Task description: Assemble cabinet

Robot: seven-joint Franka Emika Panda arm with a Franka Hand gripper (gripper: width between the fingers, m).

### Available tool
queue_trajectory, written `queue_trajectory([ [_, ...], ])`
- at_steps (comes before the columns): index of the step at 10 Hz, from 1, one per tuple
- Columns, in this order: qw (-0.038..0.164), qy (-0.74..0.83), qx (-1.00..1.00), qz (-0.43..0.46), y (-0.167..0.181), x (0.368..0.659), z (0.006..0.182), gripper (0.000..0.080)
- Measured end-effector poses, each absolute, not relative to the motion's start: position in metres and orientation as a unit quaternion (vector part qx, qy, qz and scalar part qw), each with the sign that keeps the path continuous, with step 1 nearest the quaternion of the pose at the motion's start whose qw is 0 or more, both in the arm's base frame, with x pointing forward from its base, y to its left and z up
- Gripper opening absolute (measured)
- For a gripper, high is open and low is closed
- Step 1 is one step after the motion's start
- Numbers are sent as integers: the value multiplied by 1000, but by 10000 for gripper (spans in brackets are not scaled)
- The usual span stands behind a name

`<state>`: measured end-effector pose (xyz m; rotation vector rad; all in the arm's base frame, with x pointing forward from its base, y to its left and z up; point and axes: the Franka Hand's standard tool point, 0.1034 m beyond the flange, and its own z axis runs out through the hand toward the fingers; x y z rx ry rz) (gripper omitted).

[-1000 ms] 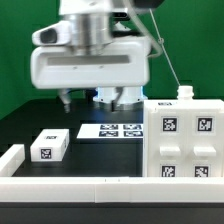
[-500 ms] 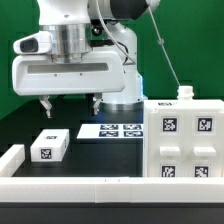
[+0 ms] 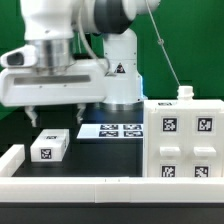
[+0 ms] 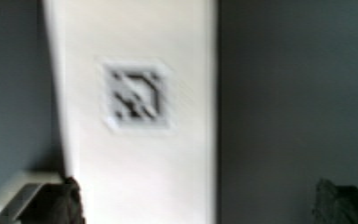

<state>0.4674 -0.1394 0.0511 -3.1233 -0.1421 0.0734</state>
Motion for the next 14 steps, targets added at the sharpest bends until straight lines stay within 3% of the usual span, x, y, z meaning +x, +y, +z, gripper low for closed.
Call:
queue_trajectory([
  [3, 4, -39, -999, 34, -153, 455, 35, 648],
  [12, -2, -47, -998, 45, -144, 450, 10, 648],
  [13, -2, -47, -998, 45, -144, 450, 10, 555],
  [14, -2, -47, -998, 45, -144, 450, 10, 555],
])
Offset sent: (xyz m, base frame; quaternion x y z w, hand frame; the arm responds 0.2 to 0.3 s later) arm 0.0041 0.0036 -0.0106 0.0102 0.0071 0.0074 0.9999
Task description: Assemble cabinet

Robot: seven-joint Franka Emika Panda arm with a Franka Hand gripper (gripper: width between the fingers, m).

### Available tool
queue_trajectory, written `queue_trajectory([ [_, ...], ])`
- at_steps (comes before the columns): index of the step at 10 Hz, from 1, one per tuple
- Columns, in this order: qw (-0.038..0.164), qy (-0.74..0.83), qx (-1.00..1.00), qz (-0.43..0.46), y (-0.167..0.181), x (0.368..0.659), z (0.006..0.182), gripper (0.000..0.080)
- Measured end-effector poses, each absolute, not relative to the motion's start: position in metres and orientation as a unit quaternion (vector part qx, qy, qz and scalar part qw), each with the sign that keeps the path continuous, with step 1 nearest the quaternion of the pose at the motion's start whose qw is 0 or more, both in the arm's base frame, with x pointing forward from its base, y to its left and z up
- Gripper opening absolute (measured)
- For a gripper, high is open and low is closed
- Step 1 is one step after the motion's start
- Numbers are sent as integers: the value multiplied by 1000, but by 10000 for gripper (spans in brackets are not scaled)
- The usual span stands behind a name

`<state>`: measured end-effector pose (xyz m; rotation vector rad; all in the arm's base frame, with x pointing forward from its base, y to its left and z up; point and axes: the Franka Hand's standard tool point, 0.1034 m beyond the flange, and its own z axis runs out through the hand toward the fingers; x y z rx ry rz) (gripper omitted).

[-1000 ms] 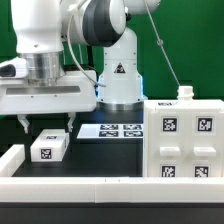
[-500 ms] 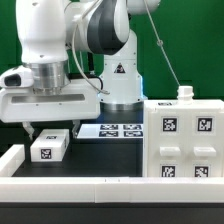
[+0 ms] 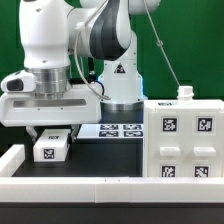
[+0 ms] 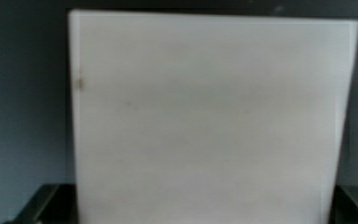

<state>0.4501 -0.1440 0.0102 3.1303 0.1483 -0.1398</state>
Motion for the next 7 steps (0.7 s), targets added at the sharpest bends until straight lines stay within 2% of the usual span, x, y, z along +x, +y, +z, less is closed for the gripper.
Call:
queue_trajectory([
  [6, 3, 42, 998, -43, -142, 452, 13, 555],
  [7, 1, 38, 999, -34, -131, 462, 27, 556],
])
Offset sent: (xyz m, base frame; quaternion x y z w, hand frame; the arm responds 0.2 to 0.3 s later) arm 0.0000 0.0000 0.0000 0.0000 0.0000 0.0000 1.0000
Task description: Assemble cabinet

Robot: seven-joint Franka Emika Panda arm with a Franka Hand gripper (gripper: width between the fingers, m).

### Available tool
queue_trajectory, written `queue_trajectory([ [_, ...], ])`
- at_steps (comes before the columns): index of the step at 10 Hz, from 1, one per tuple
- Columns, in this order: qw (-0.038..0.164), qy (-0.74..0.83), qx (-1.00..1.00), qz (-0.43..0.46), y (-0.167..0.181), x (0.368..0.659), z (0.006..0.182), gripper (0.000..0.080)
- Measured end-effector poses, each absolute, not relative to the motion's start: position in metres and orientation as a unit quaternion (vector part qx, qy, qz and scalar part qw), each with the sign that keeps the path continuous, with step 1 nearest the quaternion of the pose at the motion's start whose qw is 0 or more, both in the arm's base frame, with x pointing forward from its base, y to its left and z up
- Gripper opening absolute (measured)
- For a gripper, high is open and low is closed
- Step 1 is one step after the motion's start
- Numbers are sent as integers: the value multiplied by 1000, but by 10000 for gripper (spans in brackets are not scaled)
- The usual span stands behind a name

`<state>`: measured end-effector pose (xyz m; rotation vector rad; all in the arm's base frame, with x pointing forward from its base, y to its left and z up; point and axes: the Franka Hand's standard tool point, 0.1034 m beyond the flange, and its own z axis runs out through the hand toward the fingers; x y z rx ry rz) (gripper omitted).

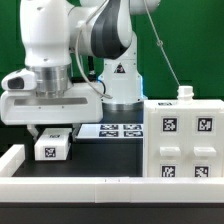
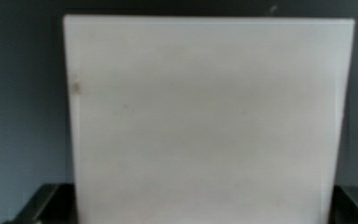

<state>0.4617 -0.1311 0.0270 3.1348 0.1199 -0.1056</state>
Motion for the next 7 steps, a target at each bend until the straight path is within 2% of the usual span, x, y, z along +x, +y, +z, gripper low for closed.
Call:
queue_trajectory([
  [3, -20, 29, 999, -32, -83, 486, 85, 557],
  [4, -22, 29, 999, -37, -75, 489, 94, 557],
  [5, -23, 22, 998, -48, -80, 480, 85, 557],
  [7, -22, 22, 998, -52, -81, 478, 82, 557],
])
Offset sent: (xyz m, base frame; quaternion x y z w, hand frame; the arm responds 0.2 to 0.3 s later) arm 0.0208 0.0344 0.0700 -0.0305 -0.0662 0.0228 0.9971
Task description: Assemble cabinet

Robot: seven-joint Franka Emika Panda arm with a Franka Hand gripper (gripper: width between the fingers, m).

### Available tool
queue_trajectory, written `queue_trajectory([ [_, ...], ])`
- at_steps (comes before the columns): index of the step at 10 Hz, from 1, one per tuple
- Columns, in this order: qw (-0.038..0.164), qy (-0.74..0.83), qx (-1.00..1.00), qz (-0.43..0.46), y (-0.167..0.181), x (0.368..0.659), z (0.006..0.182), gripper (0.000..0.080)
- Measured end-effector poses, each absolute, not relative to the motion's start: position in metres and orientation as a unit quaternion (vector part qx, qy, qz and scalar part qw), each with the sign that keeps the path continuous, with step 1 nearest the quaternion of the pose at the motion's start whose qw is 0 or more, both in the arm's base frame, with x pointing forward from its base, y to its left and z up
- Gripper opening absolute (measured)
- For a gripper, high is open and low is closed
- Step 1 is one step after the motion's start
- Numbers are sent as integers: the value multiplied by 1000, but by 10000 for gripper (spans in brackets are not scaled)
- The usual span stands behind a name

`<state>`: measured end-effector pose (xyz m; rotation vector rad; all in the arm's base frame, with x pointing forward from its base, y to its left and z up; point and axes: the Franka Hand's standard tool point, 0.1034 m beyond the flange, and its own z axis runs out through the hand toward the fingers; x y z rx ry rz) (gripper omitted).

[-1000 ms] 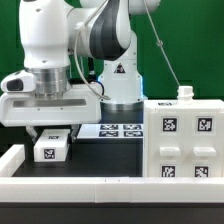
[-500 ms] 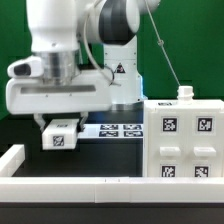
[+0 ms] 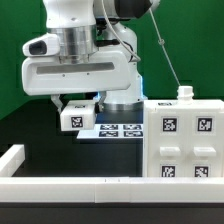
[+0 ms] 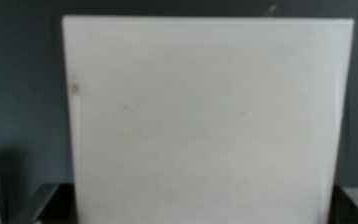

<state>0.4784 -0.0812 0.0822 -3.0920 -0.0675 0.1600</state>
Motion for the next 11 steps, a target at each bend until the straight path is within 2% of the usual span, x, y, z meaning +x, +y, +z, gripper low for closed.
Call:
queue_trajectory([
  [1, 22, -23, -998, 51, -81, 480, 83, 557],
  [2, 11, -31, -998, 46, -72, 493, 99, 557],
  [5, 16, -27, -999, 42, -17, 541, 156, 557],
  [6, 17, -29, -999, 38, -5, 548, 162, 557],
  [11, 16, -29, -999, 42, -8, 546, 158, 557],
])
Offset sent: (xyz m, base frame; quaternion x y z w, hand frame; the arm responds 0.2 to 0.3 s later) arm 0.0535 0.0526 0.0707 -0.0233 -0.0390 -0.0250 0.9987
